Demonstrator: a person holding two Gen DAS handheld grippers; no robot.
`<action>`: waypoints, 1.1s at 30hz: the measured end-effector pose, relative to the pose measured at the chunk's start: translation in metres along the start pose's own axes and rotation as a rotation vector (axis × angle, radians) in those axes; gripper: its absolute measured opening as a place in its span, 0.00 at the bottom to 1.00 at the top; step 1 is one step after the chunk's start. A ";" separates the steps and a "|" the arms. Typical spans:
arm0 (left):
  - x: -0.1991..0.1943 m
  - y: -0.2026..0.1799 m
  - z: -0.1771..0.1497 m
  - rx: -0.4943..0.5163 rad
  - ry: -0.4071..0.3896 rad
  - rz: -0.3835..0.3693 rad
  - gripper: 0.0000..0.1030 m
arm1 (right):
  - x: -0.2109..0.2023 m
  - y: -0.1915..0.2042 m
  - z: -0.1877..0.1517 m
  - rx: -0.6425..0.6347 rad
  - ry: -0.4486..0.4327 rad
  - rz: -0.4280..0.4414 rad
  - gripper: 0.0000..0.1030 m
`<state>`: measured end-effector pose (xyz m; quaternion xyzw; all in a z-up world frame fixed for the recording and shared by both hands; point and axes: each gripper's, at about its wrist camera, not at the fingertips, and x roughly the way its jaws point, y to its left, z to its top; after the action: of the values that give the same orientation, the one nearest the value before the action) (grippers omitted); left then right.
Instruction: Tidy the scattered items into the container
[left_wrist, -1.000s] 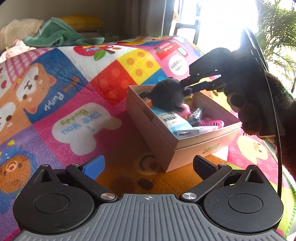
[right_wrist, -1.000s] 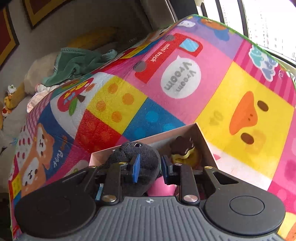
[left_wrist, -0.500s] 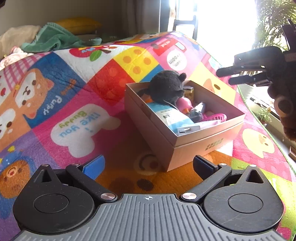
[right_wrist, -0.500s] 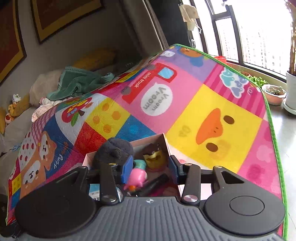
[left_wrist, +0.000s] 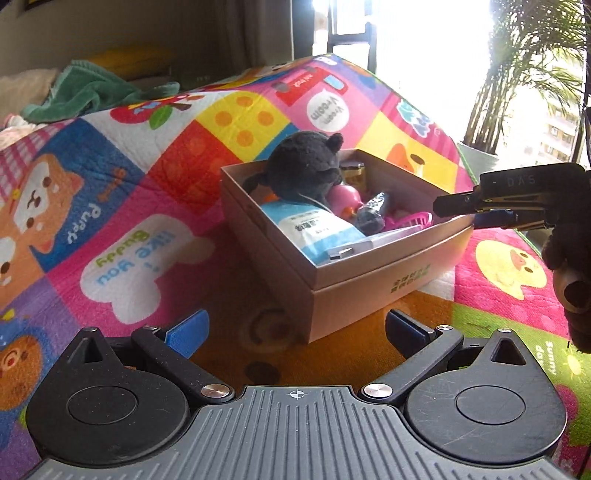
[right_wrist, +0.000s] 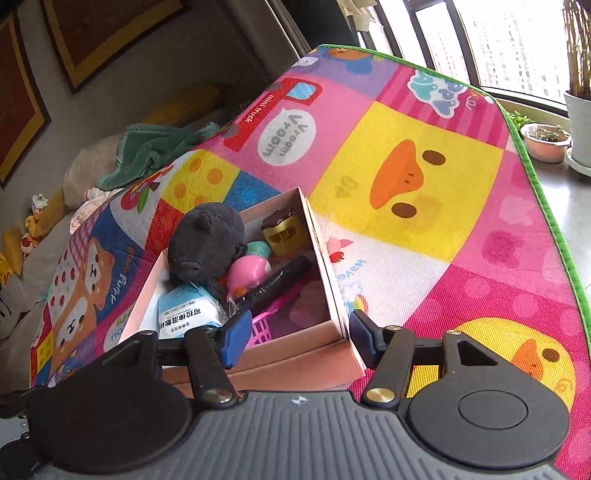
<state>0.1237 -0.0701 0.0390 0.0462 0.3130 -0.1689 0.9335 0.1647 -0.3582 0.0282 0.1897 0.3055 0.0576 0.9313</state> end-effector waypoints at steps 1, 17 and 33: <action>-0.002 0.002 -0.002 0.000 -0.002 0.007 1.00 | -0.003 0.000 -0.004 0.002 -0.018 -0.008 0.60; 0.009 0.009 -0.033 -0.019 0.063 0.117 1.00 | -0.027 0.059 -0.087 -0.216 0.017 -0.170 1.00; 0.015 0.013 -0.032 -0.065 0.054 0.149 1.00 | 0.006 0.065 -0.086 -0.286 0.054 -0.260 1.00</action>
<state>0.1215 -0.0560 0.0039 0.0436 0.3392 -0.0876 0.9356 0.1194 -0.2698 -0.0138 0.0128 0.3409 -0.0155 0.9399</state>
